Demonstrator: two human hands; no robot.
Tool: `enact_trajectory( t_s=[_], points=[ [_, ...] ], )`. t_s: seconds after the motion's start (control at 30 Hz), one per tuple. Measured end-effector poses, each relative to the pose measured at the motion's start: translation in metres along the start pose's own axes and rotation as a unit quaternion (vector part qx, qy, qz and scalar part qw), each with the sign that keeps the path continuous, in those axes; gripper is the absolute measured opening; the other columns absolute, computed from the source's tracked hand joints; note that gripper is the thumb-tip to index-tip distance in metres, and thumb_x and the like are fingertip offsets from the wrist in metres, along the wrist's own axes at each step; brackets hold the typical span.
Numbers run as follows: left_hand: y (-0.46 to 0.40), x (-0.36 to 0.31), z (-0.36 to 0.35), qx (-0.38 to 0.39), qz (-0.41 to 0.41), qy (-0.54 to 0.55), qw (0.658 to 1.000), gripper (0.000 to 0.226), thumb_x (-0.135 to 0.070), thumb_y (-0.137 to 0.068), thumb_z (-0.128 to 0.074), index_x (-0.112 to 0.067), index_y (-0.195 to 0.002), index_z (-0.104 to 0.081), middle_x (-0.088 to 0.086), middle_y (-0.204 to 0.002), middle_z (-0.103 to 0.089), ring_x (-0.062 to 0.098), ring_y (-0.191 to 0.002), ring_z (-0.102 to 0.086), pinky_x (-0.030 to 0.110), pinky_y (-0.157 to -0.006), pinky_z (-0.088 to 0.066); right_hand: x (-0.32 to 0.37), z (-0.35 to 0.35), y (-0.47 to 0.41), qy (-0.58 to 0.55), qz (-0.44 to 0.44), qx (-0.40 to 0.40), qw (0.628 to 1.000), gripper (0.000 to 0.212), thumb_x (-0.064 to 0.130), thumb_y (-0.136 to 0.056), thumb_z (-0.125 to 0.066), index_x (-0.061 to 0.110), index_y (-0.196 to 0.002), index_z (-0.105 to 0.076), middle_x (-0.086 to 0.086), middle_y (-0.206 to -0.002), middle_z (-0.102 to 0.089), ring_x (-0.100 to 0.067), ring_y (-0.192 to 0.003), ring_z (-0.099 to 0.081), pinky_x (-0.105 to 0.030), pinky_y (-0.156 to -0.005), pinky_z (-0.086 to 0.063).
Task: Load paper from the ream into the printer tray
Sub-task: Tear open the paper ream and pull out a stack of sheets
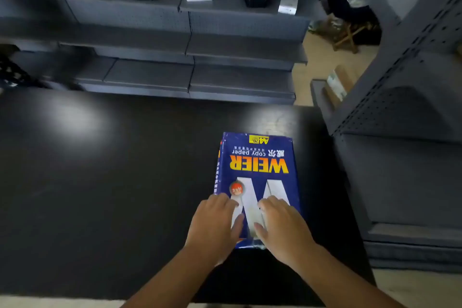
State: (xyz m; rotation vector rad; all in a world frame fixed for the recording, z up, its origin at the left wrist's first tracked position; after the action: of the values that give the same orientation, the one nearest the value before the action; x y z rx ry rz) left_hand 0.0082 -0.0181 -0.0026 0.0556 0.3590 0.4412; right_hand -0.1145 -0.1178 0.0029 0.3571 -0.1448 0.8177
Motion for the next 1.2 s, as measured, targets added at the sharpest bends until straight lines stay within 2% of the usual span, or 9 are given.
enact_trajectory(
  t_s=[0.1, 0.2, 0.33, 0.53, 0.73, 0.87, 1.0, 1.2],
  points=[
    [-0.007, 0.007, -0.033, -0.005, 0.002, 0.017, 1.0, 0.033, -0.044, -0.094, -0.049, -0.027, -0.121, -0.055, -0.007, -0.12, -0.059, 0.014, -0.112, -0.053, 0.032, -0.094, -0.049, -0.014, -0.031, -0.007, -0.021, -0.031, -0.004, 0.999, 0.038, 0.043, -0.093, -0.06, 0.022, -0.123, -0.05, 0.003, -0.119, -0.057, -0.015, -0.108, -0.054, -0.026, -0.091, -0.047],
    [0.0, 0.003, -0.052, 0.021, -0.016, -0.011, 1.0, 0.034, -0.043, -0.094, -0.045, -0.025, -0.122, -0.05, -0.005, -0.124, -0.055, 0.016, -0.116, -0.048, 0.033, -0.097, -0.047, -0.018, -0.049, -0.003, -0.043, -0.039, -0.004, 0.998, 0.036, 0.039, -0.09, -0.064, 0.021, -0.119, -0.05, 0.002, -0.115, -0.056, -0.016, -0.106, -0.053, -0.026, -0.09, -0.048],
    [-0.004, 0.0, -0.058, 0.025, -0.003, -0.028, 0.999, 0.036, -0.041, -0.095, -0.046, -0.024, -0.126, -0.048, -0.003, -0.128, -0.052, 0.018, -0.119, -0.045, 0.035, -0.099, -0.046, -0.021, -0.058, -0.006, -0.094, -0.057, -0.028, 0.994, 0.024, 0.025, -0.09, -0.065, 0.017, -0.11, -0.054, 0.0, -0.105, -0.057, -0.018, -0.099, -0.052, -0.031, -0.086, -0.051],
    [-0.01, -0.001, -0.06, 0.028, -0.012, -0.029, 0.999, 0.042, -0.039, -0.093, -0.05, -0.022, -0.132, -0.044, -0.003, -0.134, -0.049, 0.019, -0.122, -0.044, 0.036, -0.103, -0.045, -0.024, -0.066, -0.017, -0.159, -0.124, -0.076, 0.977, 0.017, 0.014, -0.091, -0.066, 0.017, -0.106, -0.056, -0.001, -0.109, -0.053, -0.017, -0.1, -0.051, -0.024, -0.082, -0.048],
    [-0.009, 0.001, -0.068, 0.039, -0.013, -0.038, 0.998, 0.05, -0.041, -0.094, -0.048, -0.021, -0.139, -0.039, -0.003, -0.142, -0.045, 0.02, -0.129, -0.039, 0.038, -0.109, -0.041, -0.028, -0.075, -0.028, -0.181, -0.155, -0.102, 0.966, 0.011, 0.005, -0.089, -0.065, 0.015, -0.089, -0.061, -0.002, -0.094, -0.058, -0.019, -0.088, -0.054, -0.034, -0.072, -0.054],
    [-0.005, 0.0, -0.073, 0.053, -0.01, -0.06, 0.997, 0.053, -0.038, -0.097, -0.045, -0.017, -0.145, -0.033, 0.0, -0.147, -0.041, 0.023, -0.135, -0.034, 0.04, -0.113, -0.036, -0.031, -0.076, -0.028, -0.124, -0.104, -0.111, 0.981, 0.016, 0.002, -0.083, -0.071, 0.014, -0.083, -0.061, -0.003, -0.086, -0.06, -0.02, -0.079, -0.053, -0.037, -0.065, -0.055],
    [-0.002, 0.004, -0.081, 0.095, -0.025, -0.083, 0.992, 0.069, -0.035, -0.094, -0.057, -0.016, -0.15, -0.021, 0.002, -0.153, -0.032, 0.026, -0.142, -0.022, 0.042, -0.114, -0.034, -0.038, -0.077, -0.019, -0.022, -0.032, -0.108, 0.993, 0.02, 0.006, -0.079, -0.079, 0.014, -0.086, -0.062, -0.003, -0.084, -0.06, -0.018, -0.077, -0.052, -0.033, -0.065, -0.053],
    [-0.001, 0.004, -0.081, 0.1, -0.013, -0.068, 0.993, 0.073, -0.038, -0.094, -0.058, -0.021, -0.151, -0.017, -0.001, -0.154, -0.031, 0.023, -0.143, -0.02, 0.039, -0.112, -0.04, -0.041, -0.063, 0.006, 0.003, 0.043, -0.117, 0.992, 0.013, 0.015, -0.087, -0.073, 0.016, -0.089, -0.06, 0.0, -0.088, -0.059, -0.017, -0.08, -0.052, -0.031, -0.071, -0.05]
  ],
)
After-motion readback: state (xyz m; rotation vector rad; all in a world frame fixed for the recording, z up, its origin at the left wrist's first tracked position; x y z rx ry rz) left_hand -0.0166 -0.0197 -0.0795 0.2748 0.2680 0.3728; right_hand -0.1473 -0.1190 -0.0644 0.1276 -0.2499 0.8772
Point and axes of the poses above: each hand's wrist, its own y-axis away from the middle knuckle, its own z-axis out of the back of the hand, x = y × z, the point moved 2 cm from there along -y, towards the middle knuckle
